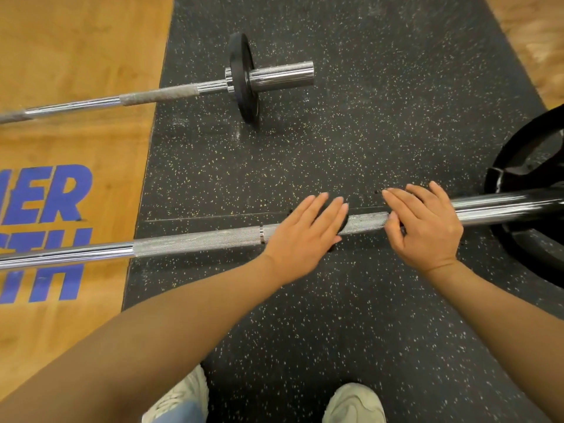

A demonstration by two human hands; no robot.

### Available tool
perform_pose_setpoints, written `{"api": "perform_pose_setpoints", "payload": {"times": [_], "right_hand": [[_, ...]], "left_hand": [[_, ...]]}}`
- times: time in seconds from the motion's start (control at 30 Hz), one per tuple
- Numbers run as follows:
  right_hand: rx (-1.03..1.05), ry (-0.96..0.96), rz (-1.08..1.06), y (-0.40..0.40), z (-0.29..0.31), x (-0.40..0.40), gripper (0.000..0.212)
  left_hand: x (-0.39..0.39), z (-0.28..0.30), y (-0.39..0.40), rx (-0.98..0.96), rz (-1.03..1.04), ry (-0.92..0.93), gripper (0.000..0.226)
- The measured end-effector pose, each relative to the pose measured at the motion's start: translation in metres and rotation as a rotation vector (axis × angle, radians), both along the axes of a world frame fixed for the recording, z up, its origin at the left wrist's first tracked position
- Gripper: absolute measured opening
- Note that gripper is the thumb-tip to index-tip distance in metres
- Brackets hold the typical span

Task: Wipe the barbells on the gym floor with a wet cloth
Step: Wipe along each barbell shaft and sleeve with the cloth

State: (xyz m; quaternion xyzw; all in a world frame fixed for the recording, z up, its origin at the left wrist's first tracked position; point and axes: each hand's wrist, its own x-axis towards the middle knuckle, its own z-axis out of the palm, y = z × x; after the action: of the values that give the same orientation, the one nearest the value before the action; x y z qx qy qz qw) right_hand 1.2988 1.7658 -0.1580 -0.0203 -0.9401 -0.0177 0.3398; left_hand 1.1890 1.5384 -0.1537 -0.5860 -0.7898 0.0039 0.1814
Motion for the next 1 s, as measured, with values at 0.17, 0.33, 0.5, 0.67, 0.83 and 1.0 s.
{"api": "perform_pose_setpoints", "payload": {"times": [0.17,0.33,0.5,0.67,0.83,1.0], "right_hand": [[0.005,-0.034,0.031,0.002,0.0,0.002,0.032],[0.007,-0.017,0.032,0.002,-0.002,0.002,0.033],[0.004,-0.003,0.017,0.002,-0.003,0.0,0.032],[0.015,-0.037,0.049,0.005,-0.002,0.001,0.034],[0.016,-0.041,0.052,0.005,-0.002,0.002,0.035],[0.028,-0.042,0.048,0.006,-0.002,0.001,0.035]], "left_hand": [[-0.005,0.008,0.017,-0.019,-0.049,-0.081,0.057],[-0.028,0.01,-0.045,-0.037,-0.051,-0.079,0.053],[-0.006,0.004,-0.008,0.0,0.055,-0.059,0.053],[0.0,0.006,0.022,0.018,0.009,-0.055,0.053],[-0.03,0.015,-0.044,-0.02,-0.03,-0.095,0.051],[-0.04,0.009,-0.096,0.017,0.101,-0.089,0.05]]}}
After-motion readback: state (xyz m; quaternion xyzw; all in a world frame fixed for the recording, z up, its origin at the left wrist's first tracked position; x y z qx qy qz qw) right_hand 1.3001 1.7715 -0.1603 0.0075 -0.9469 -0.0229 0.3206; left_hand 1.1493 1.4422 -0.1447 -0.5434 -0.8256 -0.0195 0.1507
